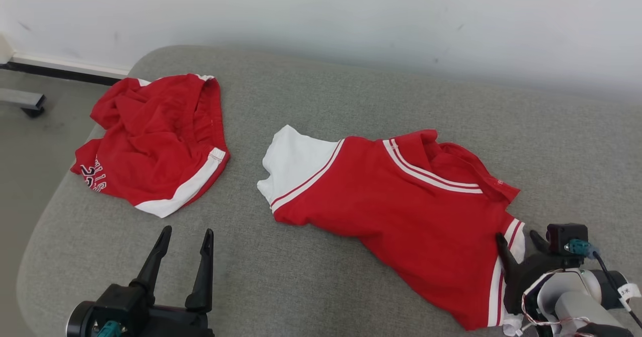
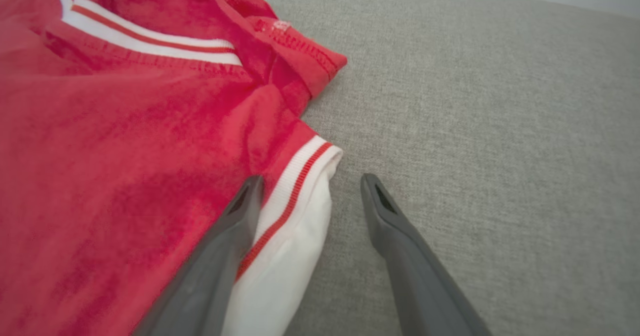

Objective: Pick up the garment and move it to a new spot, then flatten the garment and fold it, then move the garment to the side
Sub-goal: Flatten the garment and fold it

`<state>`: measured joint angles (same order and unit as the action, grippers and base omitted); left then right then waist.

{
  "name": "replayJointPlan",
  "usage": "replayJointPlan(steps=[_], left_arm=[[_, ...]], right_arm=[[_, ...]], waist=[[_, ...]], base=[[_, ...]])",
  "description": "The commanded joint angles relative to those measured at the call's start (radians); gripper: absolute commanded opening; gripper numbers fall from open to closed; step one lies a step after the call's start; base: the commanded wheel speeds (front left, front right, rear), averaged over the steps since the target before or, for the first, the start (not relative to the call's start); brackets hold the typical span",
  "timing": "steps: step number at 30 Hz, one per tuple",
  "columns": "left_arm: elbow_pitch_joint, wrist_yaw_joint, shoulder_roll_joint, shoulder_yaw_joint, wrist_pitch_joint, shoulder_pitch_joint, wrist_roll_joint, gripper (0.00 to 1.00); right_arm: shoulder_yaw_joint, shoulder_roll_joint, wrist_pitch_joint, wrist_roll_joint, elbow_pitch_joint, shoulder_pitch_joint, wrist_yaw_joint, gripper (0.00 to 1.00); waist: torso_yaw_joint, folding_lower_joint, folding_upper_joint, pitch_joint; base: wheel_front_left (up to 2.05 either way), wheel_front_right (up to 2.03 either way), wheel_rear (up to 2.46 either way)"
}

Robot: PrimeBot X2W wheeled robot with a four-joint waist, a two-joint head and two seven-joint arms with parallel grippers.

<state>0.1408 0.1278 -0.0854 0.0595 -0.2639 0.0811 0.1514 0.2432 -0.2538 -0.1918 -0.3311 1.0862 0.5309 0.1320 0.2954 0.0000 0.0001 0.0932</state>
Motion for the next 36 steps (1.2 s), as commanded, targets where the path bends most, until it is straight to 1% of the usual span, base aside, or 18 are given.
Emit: replayJointPlan(steps=[1,2,5,8,12,16,19,22,23,26,28,32,36], left_arm=[[-0.001,0.000,0.000,-0.001,-0.001,0.011,-0.001,1.00],[-0.001,0.001,0.001,-0.002,-0.001,0.010,-0.002,1.00],[-0.001,0.001,0.003,-0.007,-0.001,0.005,-0.006,1.00],[0.000,0.000,0.004,-0.013,-0.001,-0.005,-0.009,1.00],[-0.002,-0.001,0.005,-0.022,-0.001,-0.015,-0.011,1.00],[-0.006,-0.001,0.008,-0.028,-0.001,-0.018,-0.010,1.00],[-0.007,-0.001,0.010,-0.030,-0.001,-0.022,-0.011,1.00],[-0.004,0.000,0.012,-0.032,-0.001,-0.024,-0.009,1.00],[-0.004,0.000,0.012,-0.032,-0.001,-0.024,-0.009,1.00],[-0.002,0.000,0.012,-0.038,-0.001,-0.027,-0.008,1.00],[-0.001,0.000,0.011,-0.042,-0.001,-0.027,-0.007,1.00],[-0.011,0.000,0.013,-0.042,-0.001,-0.037,-0.015,1.00],[-0.016,0.000,0.014,-0.048,-0.001,-0.040,-0.015,1.00]], right_arm=[[0.015,0.019,0.017,-0.021,0.030,0.001,-0.003,0.33],[0.024,0.026,0.014,-0.030,0.039,-0.001,-0.002,0.00],[0.035,0.017,-0.016,-0.058,0.055,-0.002,-0.003,0.00],[0.030,-0.017,-0.054,-0.081,0.044,-0.001,-0.003,0.00],[0.009,-0.062,-0.073,-0.099,0.010,-0.003,-0.003,0.00],[-0.044,-0.116,-0.074,-0.103,-0.089,-0.026,-0.003,0.00],[-0.071,-0.124,-0.074,-0.078,-0.191,-0.053,-0.003,0.00],[-0.070,-0.110,-0.074,-0.056,-0.298,-0.073,-0.003,0.00],[-0.070,-0.110,-0.074,-0.056,-0.298,-0.073,-0.003,0.00],[-0.046,-0.075,-0.074,-0.044,-0.405,-0.086,-0.003,0.00],[-0.001,-0.046,-0.072,-0.039,-0.477,-0.090,-0.002,0.00],[0.129,0.009,-0.073,-0.037,-0.583,-0.098,-0.003,0.00],[0.230,0.072,-0.067,-0.044,-0.627,-0.076,-0.003,0.00]], waist=[[0.007,0.0000,-0.0001,0.007],[0.008,0.0000,-0.0001,0.007],[0.005,0.0000,-0.0001,-0.002],[-0.003,0.0000,-0.0001,-0.014],[-0.019,0.0000,-0.0001,-0.025],[-0.030,0.0000,-0.0001,-0.026],[-0.034,0.0000,-0.0001,-0.027],[-0.035,0.0000,-0.0001,-0.031],[-0.035,0.0000,-0.0001,-0.031],[-0.029,0.0000,-0.0001,-0.039],[-0.022,0.0000,-0.0001,-0.047],[0.001,0.0000,-0.0001,-0.058],[0.028,0.0000,-0.0001,-0.057]], base=[[0.00,0.00,0.00],[0.00,0.00,0.00],[0.00,0.00,0.00],[0.00,0.00,0.00],[0.00,0.00,0.00],[0.00,0.00,0.00],[0.00,0.00,0.00],[0.00,0.00,0.00],[0.00,0.00,0.00],[0.00,0.00,0.00],[0.00,0.00,0.00],[0.00,0.00,0.00],[0.00,0.00,0.00]])
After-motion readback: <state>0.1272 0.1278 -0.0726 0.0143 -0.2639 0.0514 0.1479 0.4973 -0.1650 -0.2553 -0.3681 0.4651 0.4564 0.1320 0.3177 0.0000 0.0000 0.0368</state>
